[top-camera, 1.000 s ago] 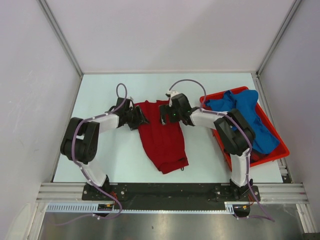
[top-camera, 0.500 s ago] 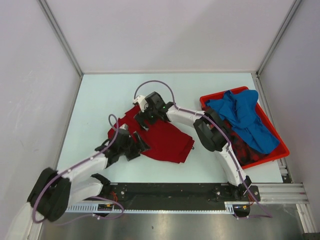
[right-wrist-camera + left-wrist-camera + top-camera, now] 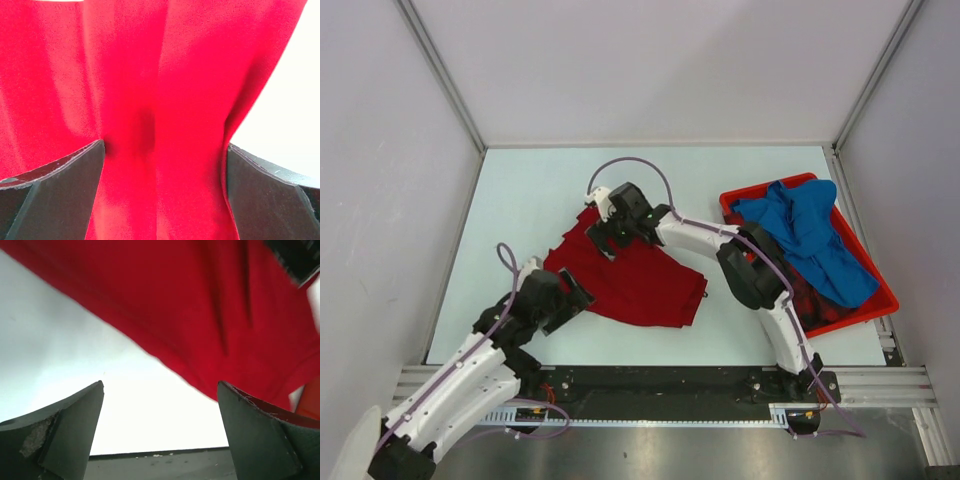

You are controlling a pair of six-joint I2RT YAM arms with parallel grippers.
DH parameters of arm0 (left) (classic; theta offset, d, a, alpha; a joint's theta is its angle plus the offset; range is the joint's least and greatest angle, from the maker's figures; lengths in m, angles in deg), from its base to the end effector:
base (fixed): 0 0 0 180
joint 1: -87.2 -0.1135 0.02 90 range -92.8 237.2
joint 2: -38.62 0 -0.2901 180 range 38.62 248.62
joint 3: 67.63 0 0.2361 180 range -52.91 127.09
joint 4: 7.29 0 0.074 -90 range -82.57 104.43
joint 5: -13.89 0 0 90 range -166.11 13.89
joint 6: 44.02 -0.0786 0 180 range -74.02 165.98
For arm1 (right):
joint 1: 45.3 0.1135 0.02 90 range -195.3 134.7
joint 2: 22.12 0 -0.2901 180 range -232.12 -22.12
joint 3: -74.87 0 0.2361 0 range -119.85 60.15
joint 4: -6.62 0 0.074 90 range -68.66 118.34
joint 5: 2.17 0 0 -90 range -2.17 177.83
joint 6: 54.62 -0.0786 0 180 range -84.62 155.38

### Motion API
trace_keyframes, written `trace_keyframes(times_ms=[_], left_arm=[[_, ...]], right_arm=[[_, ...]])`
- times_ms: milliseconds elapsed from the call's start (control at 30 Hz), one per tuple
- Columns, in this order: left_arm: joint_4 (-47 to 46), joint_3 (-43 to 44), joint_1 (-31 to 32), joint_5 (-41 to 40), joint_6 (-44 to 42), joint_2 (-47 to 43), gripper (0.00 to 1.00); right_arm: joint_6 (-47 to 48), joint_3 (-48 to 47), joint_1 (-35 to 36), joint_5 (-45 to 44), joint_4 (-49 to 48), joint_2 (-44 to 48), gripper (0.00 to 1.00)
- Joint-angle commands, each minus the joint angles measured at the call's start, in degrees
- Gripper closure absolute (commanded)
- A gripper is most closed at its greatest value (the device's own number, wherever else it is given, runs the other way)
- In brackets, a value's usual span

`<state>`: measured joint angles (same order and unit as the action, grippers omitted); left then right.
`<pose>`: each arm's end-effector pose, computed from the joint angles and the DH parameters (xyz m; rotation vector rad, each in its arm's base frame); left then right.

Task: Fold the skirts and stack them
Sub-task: Fold the skirt at the center of the board.

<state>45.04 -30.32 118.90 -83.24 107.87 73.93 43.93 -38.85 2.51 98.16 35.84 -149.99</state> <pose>0.1040 -0.0528 0.1724 -0.7122 2.4225 -0.5560 0.3502 0.4074 0.1809 -1.2039 2.0511 0.5464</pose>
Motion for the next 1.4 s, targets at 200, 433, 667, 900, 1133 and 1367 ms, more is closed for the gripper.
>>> trace_keyframes(times_ms=[200,433,667,900,1133,1367], left_arm=[[8.73,18.70,0.11,-16.06,-5.81,2.91,0.00],[-1.73,25.66,-5.41,-13.97,-14.84,15.39,0.00],[-10.35,26.37,-19.64,-5.46,-21.98,31.19,0.00],[-18.27,24.17,-22.30,-1.83,-25.67,41.32,0.00],[-20.99,23.91,-22.56,-0.69,-25.33,48.18,0.00],[-20.73,23.82,-23.97,2.39,-24.36,52.75,0.02]], right_arm=[[-3.72,5.22,-0.61,-2.15,-5.27,14.49,0.00],[-13.46,13.55,-1.58,-10.30,-3.34,24.59,0.00],[-33.59,32.07,-1.32,-22.27,7.37,39.17,0.00],[-45.72,48.00,1.05,-23.34,11.24,52.54,0.00],[-52.15,56.72,1.23,-18.95,5.54,54.75,0.00],[-55.66,59.36,1.06,-18.85,0.53,47.82,0.09]])
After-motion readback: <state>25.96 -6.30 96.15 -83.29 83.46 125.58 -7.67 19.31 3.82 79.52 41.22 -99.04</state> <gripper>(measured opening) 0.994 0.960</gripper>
